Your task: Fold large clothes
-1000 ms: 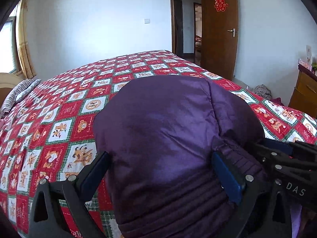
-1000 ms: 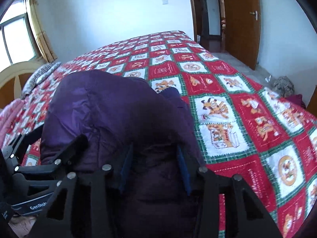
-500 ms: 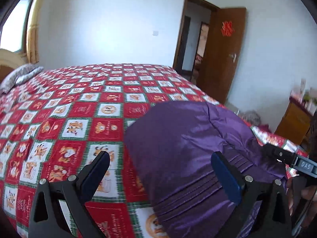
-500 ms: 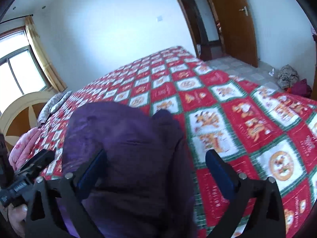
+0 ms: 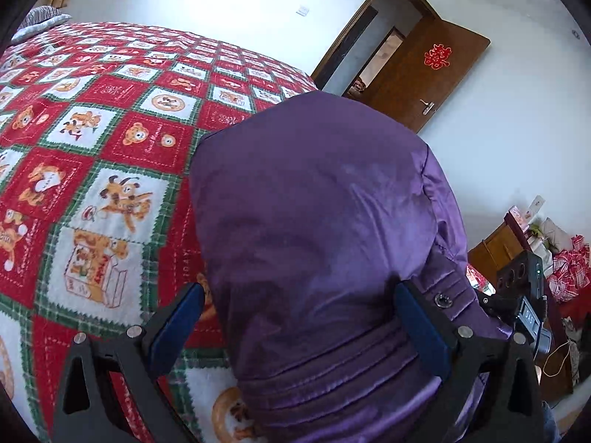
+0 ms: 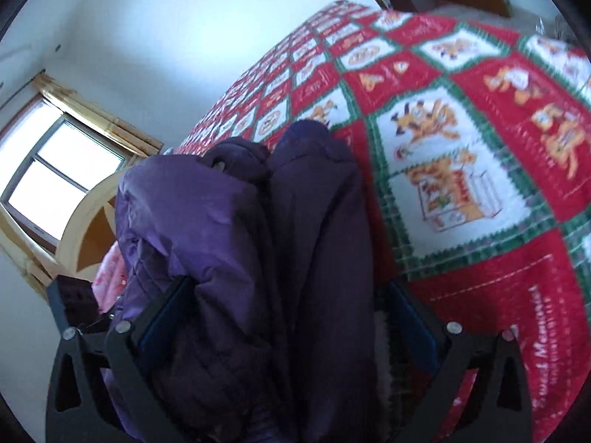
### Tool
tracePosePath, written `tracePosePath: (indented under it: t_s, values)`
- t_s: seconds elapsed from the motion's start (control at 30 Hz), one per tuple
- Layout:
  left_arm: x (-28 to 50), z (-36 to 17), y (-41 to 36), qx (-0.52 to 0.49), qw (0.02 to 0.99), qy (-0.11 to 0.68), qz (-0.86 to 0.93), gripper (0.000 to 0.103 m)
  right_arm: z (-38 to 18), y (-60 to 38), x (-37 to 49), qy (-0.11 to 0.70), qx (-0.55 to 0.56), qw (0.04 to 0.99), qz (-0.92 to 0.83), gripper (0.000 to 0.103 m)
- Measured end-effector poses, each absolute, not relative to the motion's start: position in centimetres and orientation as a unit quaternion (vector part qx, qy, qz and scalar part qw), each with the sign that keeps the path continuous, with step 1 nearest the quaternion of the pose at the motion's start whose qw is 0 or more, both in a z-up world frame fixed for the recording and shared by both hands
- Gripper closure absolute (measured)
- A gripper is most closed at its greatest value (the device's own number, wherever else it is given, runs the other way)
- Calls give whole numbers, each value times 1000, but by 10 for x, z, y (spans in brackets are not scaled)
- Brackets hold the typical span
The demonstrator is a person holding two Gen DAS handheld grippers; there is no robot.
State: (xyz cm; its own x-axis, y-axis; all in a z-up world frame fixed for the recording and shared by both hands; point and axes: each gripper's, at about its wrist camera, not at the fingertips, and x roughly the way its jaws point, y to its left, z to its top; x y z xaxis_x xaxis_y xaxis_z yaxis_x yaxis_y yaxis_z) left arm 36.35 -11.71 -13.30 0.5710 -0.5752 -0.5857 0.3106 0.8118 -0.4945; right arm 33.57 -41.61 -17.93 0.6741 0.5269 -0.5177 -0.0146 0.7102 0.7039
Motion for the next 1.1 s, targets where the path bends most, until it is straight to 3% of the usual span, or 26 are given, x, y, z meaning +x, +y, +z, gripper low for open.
tracePosePath:
  t_s: [0.1,0.17,0.27,0.73,1.1]
  values:
    - [372,-133,-123,-177,865,391,-260,1,-181,-415,342,376,351,839,179,2]
    - [371,-129,-127,-171,864,393,-265,1,-181,-412,341,369,378,820,219,30]
    - [363,-121,-130,-148,868,386,-276,1,-170,-400,328,350,366,830,233,44]
    - [310,-93,-102,-78,897,367,-234,1,-156,-346,299,332,365,822,285,51]
    - [287,-79,-9,-63,922,353,-142,1,-145,-252,336,354,333,793,368,51]
